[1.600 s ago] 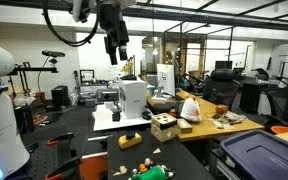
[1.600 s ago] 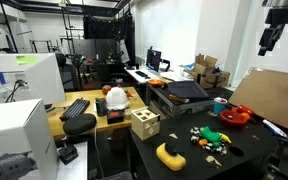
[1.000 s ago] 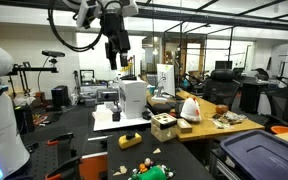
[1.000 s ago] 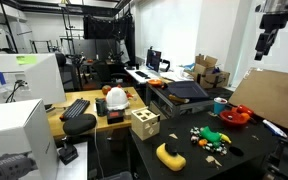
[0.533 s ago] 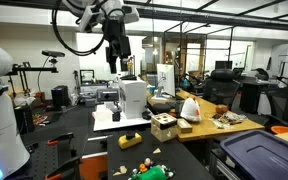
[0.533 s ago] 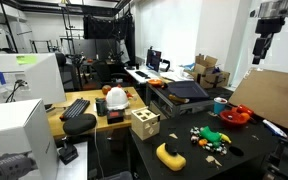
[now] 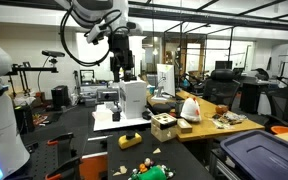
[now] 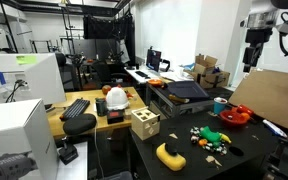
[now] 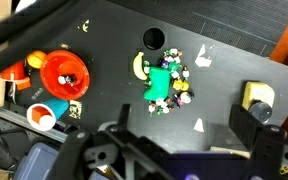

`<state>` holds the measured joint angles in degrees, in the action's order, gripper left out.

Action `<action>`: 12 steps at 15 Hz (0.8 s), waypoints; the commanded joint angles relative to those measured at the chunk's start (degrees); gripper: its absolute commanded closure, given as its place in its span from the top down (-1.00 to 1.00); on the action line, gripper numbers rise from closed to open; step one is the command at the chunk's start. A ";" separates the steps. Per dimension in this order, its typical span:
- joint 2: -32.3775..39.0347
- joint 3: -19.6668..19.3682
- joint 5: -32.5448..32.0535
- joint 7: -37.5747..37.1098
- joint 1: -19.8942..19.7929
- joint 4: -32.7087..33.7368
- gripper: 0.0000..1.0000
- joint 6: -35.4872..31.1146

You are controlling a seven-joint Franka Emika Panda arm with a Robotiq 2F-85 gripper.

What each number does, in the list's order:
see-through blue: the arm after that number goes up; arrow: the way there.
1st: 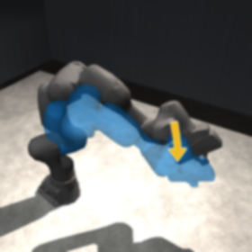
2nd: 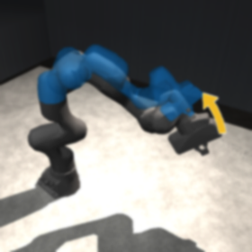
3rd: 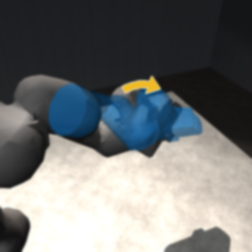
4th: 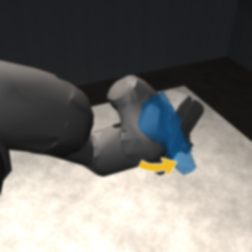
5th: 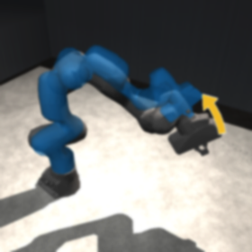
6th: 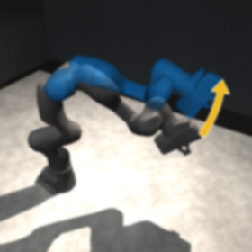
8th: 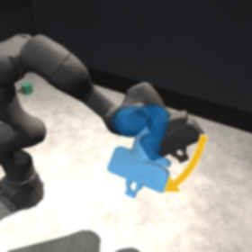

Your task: Pick up the object from the table and put it in the bowl

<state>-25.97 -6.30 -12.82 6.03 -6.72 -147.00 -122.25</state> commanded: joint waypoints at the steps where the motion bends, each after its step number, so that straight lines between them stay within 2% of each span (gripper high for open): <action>1: 5.97 1.40 2.31 -4.71 0.82 0.12 1.00 -5.11; 7: 16.10 3.18 2.89 -15.25 0.33 0.40 1.00 -13.97; 12: 24.05 3.60 2.63 -24.16 0.90 0.86 1.00 -17.66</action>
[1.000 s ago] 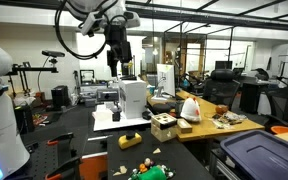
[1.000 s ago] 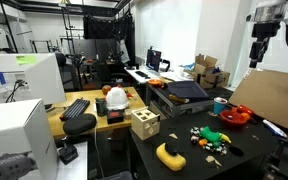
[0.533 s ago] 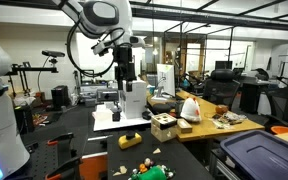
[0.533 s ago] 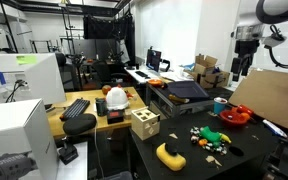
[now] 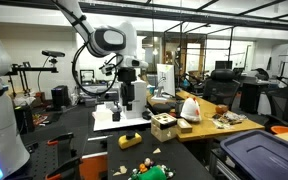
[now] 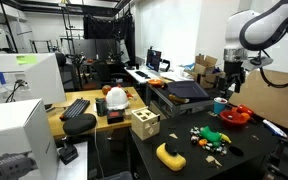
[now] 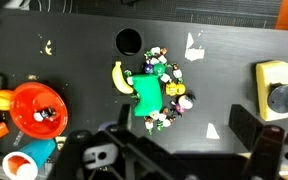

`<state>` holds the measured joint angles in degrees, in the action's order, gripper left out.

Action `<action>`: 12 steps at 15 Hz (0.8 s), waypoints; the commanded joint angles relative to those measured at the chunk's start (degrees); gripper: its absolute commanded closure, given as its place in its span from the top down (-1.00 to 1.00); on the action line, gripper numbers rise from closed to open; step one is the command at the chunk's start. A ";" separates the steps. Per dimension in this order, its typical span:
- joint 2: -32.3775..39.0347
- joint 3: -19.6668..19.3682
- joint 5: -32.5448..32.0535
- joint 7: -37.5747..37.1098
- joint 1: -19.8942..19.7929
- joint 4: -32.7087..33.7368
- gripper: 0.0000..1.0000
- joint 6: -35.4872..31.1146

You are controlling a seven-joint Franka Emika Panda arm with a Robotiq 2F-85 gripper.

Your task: Pick up the object from the table and put it in the bowl

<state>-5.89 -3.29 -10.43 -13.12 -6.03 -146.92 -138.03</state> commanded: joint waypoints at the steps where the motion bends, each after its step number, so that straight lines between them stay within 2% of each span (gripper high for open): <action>1: 5.48 0.62 -0.46 -7.94 0.31 0.86 1.00 -2.69; 7: 15.22 -0.06 0.05 -16.92 3.40 2.45 1.00 -6.26; 12: 23.88 -0.96 2.10 -21.73 6.91 6.90 1.00 -7.02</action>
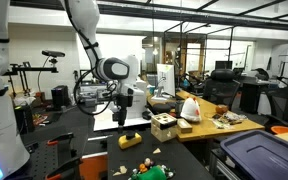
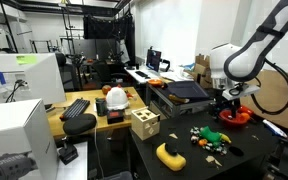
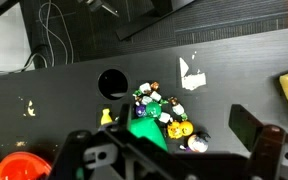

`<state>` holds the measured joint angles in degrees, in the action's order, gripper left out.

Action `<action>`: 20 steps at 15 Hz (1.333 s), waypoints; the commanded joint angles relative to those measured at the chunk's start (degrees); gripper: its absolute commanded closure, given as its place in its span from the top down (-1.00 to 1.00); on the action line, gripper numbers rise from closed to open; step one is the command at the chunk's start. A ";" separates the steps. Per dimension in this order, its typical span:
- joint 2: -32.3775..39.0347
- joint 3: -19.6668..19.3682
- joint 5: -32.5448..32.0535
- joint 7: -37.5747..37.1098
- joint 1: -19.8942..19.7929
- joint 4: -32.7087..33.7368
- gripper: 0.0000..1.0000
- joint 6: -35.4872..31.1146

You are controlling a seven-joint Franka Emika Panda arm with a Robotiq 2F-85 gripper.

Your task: Pick up the object from the table and put it in the bowl

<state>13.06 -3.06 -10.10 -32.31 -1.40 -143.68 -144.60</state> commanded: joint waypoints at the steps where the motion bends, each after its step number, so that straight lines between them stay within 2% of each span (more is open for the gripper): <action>1: 6.67 -1.35 2.40 -2.99 2.78 4.92 1.00 -0.48; 11: 23.91 -3.07 13.10 -3.24 4.62 20.99 1.00 1.49; 20: 33.84 -4.32 22.24 -7.36 3.85 31.68 1.00 2.02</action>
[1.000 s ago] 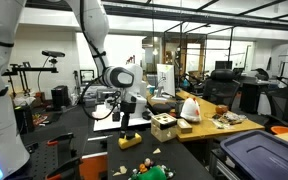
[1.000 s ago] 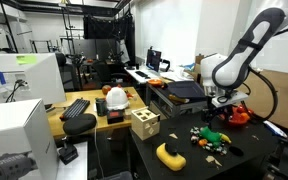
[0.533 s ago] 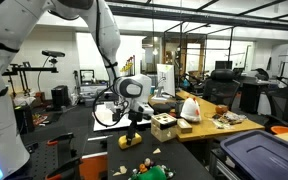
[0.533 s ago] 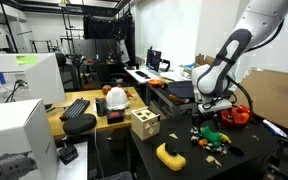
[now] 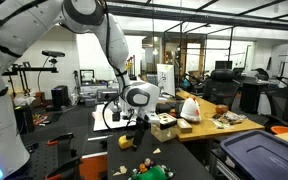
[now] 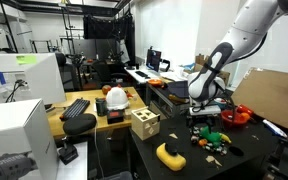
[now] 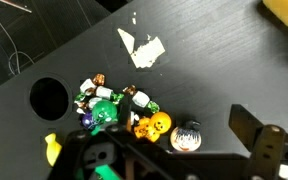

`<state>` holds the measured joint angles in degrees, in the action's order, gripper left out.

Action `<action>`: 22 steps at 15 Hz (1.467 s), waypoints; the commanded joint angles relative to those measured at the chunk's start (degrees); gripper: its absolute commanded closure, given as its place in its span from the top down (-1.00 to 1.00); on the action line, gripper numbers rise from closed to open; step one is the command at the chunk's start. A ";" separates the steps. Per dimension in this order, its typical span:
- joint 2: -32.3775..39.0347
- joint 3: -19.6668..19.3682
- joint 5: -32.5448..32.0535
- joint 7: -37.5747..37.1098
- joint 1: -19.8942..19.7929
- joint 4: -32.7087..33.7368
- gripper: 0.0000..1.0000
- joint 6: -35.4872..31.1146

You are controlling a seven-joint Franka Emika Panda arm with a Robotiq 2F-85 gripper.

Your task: Pick up the object from the table and put it in the bowl

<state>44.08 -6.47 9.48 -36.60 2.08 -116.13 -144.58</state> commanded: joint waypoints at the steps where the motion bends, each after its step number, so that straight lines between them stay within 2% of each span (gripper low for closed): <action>1: 3.74 -1.04 3.49 -4.04 0.33 5.10 1.00 1.98; 13: 12.18 -1.68 6.74 -15.53 -0.31 13.60 1.00 2.06; 17: 12.82 -1.48 6.40 -16.73 -0.63 14.73 1.00 2.32; 22: 13.00 -1.10 5.28 -13.81 -1.30 15.13 1.00 2.41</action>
<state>56.80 -8.08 14.99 -51.93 1.74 -102.48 -144.29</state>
